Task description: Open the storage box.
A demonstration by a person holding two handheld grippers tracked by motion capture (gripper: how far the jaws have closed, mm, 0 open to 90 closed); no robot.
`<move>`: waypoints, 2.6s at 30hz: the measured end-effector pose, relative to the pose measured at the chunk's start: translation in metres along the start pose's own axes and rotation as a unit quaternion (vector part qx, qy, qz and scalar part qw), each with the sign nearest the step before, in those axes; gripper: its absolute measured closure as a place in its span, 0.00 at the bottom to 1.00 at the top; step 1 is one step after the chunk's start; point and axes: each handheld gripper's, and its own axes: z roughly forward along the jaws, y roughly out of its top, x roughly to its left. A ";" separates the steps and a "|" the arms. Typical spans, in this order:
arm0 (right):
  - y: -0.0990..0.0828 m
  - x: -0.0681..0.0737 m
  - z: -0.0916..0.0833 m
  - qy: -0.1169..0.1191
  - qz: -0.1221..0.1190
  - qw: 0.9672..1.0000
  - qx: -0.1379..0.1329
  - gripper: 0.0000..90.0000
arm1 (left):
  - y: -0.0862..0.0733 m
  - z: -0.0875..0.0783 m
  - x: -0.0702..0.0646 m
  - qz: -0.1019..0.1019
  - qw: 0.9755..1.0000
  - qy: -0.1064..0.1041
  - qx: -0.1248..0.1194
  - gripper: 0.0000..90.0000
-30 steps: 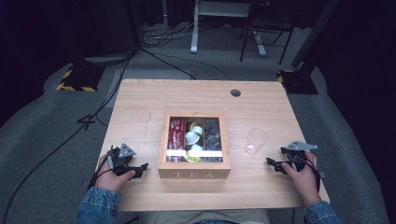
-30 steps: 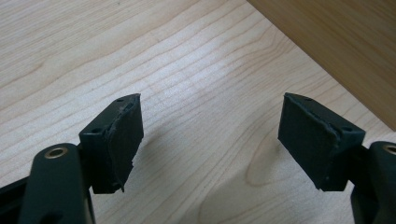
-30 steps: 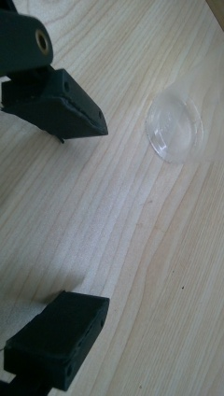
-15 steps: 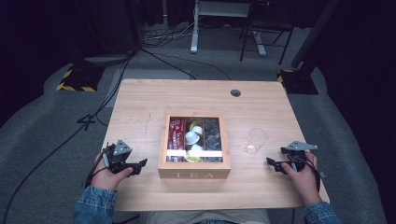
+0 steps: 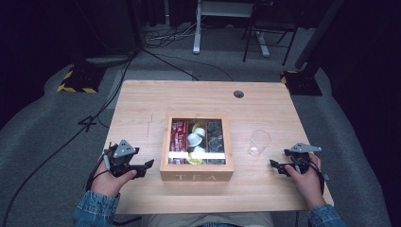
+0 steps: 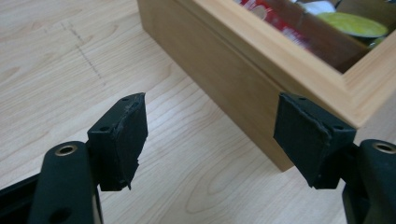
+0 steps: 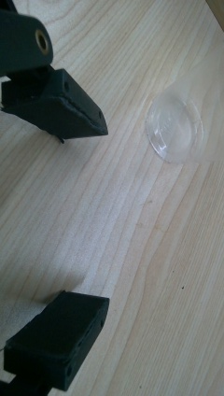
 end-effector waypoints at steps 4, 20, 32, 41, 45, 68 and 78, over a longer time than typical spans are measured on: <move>0.000 0.000 0.000 0.000 0.000 1.000 0.000 0.16 | 0.005 -0.004 -0.008 0.003 1.000 -0.014 -0.010 0.29; 0.000 0.000 0.000 0.000 0.000 1.000 0.000 0.17 | 0.004 0.009 -0.041 0.020 0.996 -0.084 -0.035 0.23; 0.000 0.000 0.000 0.000 0.000 1.000 0.000 0.17 | -0.008 0.022 -0.046 0.038 0.996 -0.078 0.019 0.46; 0.000 0.000 0.000 0.000 0.000 1.000 0.000 0.16 | -0.007 0.020 -0.045 0.043 0.996 -0.074 0.031 0.53; 0.000 0.000 0.000 0.000 0.000 1.000 0.000 0.16 | -0.005 0.017 -0.045 0.038 0.996 -0.072 0.031 0.57; 0.000 0.001 -0.001 0.001 0.000 1.000 -0.002 0.18 | 0.005 0.004 -0.048 0.069 0.995 -0.060 0.032 0.72; 0.013 0.013 -0.014 0.033 0.002 0.999 -0.027 0.23 | 0.012 -0.005 -0.045 0.067 0.996 -0.062 0.004 0.74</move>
